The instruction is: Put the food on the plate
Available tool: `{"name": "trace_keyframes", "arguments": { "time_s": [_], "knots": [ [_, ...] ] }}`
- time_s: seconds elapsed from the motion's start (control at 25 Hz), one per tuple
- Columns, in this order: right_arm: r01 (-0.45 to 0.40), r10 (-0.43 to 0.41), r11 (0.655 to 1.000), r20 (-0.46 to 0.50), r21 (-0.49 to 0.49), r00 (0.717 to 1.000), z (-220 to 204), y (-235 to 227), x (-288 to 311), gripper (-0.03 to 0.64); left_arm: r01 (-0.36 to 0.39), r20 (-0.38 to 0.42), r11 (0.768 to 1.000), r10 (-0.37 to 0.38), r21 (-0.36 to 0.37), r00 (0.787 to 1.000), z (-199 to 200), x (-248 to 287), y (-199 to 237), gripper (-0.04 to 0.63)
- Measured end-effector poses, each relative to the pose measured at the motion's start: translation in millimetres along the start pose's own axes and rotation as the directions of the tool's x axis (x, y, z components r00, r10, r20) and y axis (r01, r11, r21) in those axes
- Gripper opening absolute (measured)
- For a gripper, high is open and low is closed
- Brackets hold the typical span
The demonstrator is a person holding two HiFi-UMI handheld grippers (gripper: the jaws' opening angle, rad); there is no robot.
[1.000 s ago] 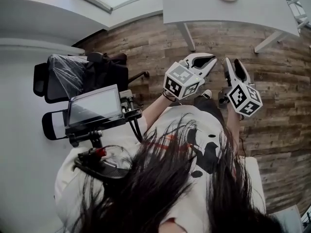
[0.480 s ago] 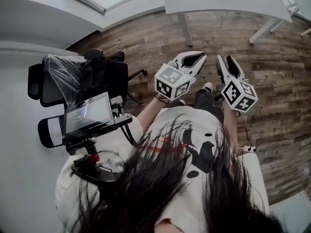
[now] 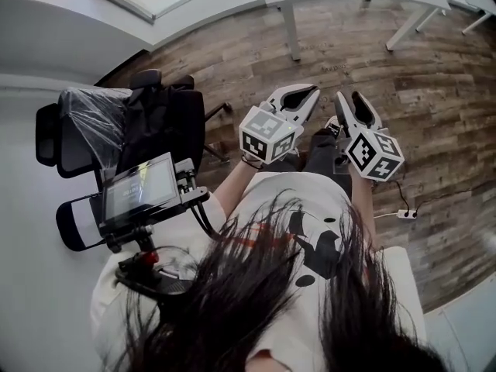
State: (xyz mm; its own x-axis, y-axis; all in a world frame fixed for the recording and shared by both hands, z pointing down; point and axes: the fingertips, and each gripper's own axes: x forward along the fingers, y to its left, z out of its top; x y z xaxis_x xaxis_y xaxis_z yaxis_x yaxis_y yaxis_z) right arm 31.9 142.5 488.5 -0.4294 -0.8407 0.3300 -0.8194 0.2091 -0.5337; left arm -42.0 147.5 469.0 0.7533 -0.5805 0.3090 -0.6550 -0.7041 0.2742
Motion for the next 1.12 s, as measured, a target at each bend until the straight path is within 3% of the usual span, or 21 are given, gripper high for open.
{"name": "trace_keyframes", "arguments": {
  "time_s": [0.2,0.68,1.12],
  "knots": [
    [0.02,-0.019,0.998,0.02,-0.057,1.0,-26.0,44.5,-29.4,0.209,0.039,0.06,0.999,-0.039,0.001,0.997,-12.4,-52.3,-15.8,0.011],
    [0.015,-0.014,0.994,0.016,-0.104,1.0,-15.3,46.3,-43.2,0.209,0.012,0.14,1.0,-0.01,-0.019,0.99,2.9,-56.0,-25.1,0.011],
    [0.003,-0.007,0.991,-0.037,-0.131,0.999,-23.8,35.8,-66.3,0.209,0.003,0.152,1.0,0.0,-0.022,0.988,2.9,-52.8,-56.5,0.011]
  ]
}}
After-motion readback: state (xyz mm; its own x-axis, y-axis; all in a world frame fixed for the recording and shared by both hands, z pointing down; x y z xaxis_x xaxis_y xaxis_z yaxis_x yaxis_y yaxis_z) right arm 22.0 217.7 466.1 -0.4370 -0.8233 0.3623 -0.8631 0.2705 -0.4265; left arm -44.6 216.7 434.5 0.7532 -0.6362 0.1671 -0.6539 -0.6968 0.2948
